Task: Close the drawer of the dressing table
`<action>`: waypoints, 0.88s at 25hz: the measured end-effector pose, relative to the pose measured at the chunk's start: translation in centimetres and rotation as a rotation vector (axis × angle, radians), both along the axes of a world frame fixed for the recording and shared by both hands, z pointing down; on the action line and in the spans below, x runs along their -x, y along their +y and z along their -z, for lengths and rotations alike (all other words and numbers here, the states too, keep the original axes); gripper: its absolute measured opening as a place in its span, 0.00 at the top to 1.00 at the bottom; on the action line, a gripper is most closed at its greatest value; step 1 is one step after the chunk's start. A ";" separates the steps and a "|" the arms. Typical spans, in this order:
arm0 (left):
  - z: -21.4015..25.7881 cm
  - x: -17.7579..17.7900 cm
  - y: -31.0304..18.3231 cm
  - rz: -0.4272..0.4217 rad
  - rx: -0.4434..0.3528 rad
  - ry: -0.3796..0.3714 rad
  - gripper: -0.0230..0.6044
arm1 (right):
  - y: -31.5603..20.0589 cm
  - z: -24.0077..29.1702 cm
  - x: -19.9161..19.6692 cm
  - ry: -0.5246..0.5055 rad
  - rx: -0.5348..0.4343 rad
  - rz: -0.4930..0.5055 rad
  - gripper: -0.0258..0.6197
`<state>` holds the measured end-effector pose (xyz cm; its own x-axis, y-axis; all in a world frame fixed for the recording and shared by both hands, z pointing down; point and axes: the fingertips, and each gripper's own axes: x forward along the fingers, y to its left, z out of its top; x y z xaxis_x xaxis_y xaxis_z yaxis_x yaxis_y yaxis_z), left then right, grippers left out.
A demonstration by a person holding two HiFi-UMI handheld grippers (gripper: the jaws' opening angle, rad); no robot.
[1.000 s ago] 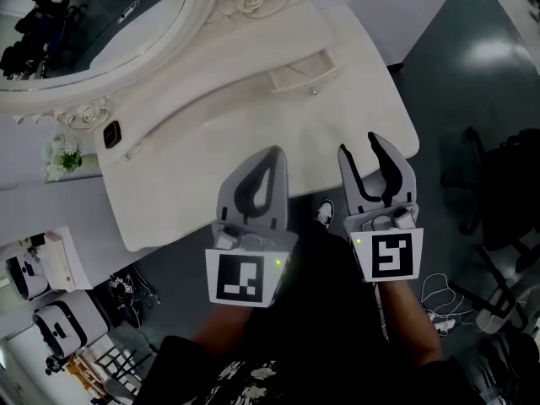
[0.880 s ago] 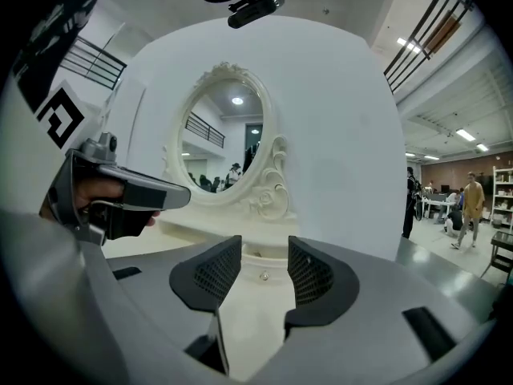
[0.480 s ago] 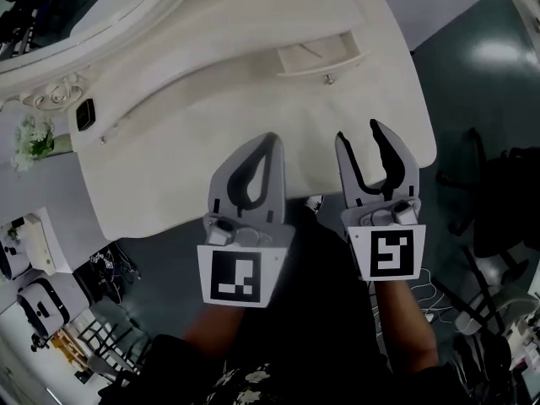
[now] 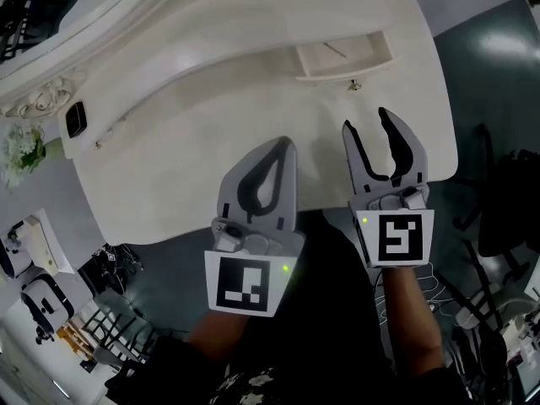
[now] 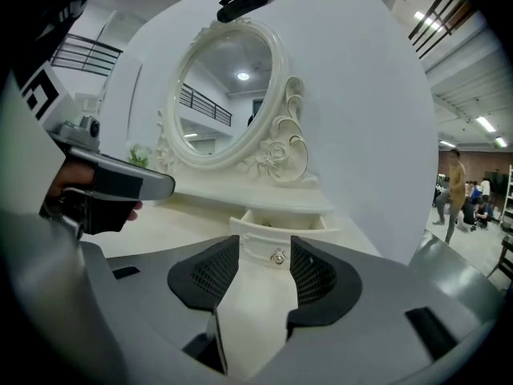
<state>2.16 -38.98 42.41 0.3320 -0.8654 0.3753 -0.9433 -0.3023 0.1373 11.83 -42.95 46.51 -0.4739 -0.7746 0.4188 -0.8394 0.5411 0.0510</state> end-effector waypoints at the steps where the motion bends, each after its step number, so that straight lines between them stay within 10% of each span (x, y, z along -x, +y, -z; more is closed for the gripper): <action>1: -0.2 0.0 -0.2 -0.006 0.006 0.002 0.96 | -0.4 -0.5 0.0 0.007 0.009 -0.003 0.68; 22: -3.1 -0.3 -3.9 -0.064 0.080 0.046 0.96 | -4.4 -5.5 0.2 0.022 0.138 -0.064 0.70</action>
<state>2.46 -42.89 45.48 0.4042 -0.8096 0.4257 -0.9145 -0.3481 0.2063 11.58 -47.38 51.99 -0.4149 -0.7375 0.5329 -0.8719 0.4897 -0.0011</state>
